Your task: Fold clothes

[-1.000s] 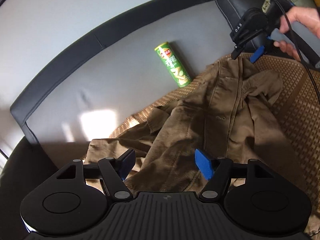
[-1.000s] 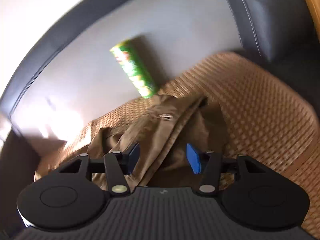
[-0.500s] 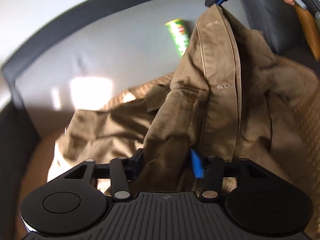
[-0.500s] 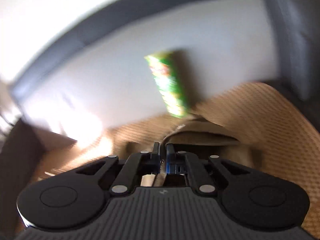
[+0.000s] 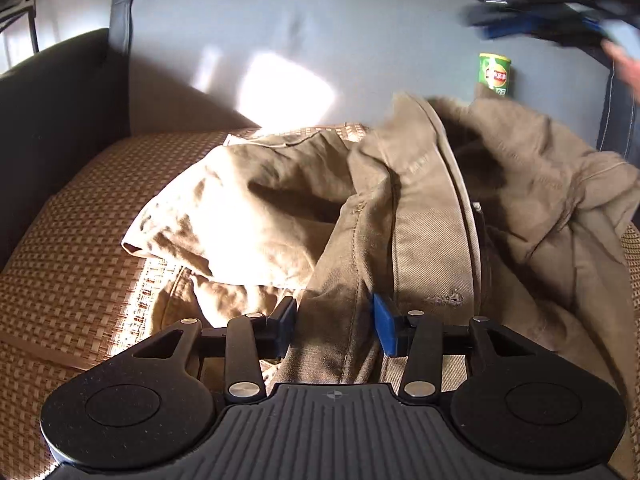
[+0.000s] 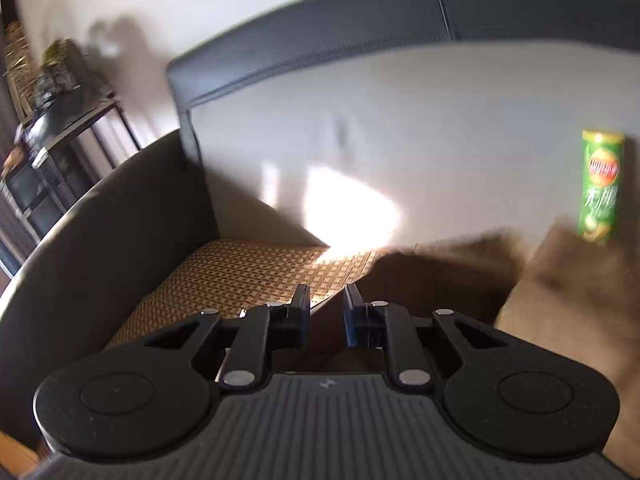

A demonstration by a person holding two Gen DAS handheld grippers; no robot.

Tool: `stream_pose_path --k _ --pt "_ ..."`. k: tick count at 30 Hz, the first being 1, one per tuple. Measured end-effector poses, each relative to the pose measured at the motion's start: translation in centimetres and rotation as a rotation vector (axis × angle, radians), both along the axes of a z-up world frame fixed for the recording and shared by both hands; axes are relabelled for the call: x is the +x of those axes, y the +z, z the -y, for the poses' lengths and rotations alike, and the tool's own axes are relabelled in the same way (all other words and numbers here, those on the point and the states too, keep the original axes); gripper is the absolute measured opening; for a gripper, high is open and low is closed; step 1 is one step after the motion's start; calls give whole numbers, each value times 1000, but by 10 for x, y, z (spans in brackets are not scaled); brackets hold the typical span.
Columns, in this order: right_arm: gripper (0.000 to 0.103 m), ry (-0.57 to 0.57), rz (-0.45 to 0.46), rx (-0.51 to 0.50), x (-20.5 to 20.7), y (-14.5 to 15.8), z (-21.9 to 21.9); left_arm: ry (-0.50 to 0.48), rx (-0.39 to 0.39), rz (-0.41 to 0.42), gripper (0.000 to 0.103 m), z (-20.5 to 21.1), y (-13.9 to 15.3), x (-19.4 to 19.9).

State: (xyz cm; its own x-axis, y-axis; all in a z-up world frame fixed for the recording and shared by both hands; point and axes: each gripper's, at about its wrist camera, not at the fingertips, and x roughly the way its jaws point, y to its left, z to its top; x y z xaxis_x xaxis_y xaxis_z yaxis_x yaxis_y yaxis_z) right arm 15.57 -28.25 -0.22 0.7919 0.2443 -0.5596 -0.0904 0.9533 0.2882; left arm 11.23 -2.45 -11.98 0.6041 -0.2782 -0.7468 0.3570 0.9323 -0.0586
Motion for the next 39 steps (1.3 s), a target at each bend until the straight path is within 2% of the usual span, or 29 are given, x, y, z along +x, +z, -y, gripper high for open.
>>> stream_pose_path --k 1,2,3,6,7,10,12,17,19,21,25,26,27,28,29,30,31,32,35,39 --pt "29 -1 25 -25 -22 7 16 -3 1 2 45 0 5 -1" --pt "33 -6 48 -51 -46 16 36 -12 1 7 55 1 12 -5" --pt "40 -24 58 -92 -69 21 55 -21 1 13 54 2 18 -8" --pt "40 -89 39 -228 -138 11 111 -68 -8 17 55 13 40 -23" --pt "40 -100 27 -229 -147 2 118 -99 -20 14 57 21 47 -29" --pt "40 -120 -8 -185 -158 -27 125 -177 -40 1 66 57 60 -45" --pt "40 -133 -31 -155 -165 -47 130 -219 -32 -25 69 91 55 -54" --pt "40 -166 -90 -80 -184 -96 142 -315 31 -88 69 172 16 -66" --pt "40 -179 -113 -50 -192 -115 146 -314 10 -120 69 189 4 -63" --pt "40 -180 -116 -30 -186 -122 147 -326 -12 -149 70 197 -7 -61" --pt "41 -178 -116 4 -169 -131 146 -338 42 -131 73 207 -25 -65" --pt "41 -178 -116 12 -165 -134 145 -339 57 -121 67 208 -30 -66" --pt "41 -181 -127 28 -160 -138 145 -332 90 -114 54 210 -37 -66" --pt "41 -185 -142 47 -155 -144 144 -326 128 -108 20 211 -44 -65" --pt "40 -189 -156 65 -150 -149 143 -308 151 -111 6 209 -49 -63" --pt "37 -188 -172 87 -146 -155 142 -289 173 -113 4 206 -54 -60" --pt "32 -184 -188 109 -142 -160 141 -262 147 -124 0 197 -54 -56" --pt "7 -178 -199 141 -139 -162 141 -234 121 -135 0 188 -53 -52" --pt "1 -174 -178 142 -142 -145 139 -164 48 -103 0 157 -33 -49" --pt "1 -194 -52 52 -160 -86 134 -83 -10 -41 0 125 -1 -49"
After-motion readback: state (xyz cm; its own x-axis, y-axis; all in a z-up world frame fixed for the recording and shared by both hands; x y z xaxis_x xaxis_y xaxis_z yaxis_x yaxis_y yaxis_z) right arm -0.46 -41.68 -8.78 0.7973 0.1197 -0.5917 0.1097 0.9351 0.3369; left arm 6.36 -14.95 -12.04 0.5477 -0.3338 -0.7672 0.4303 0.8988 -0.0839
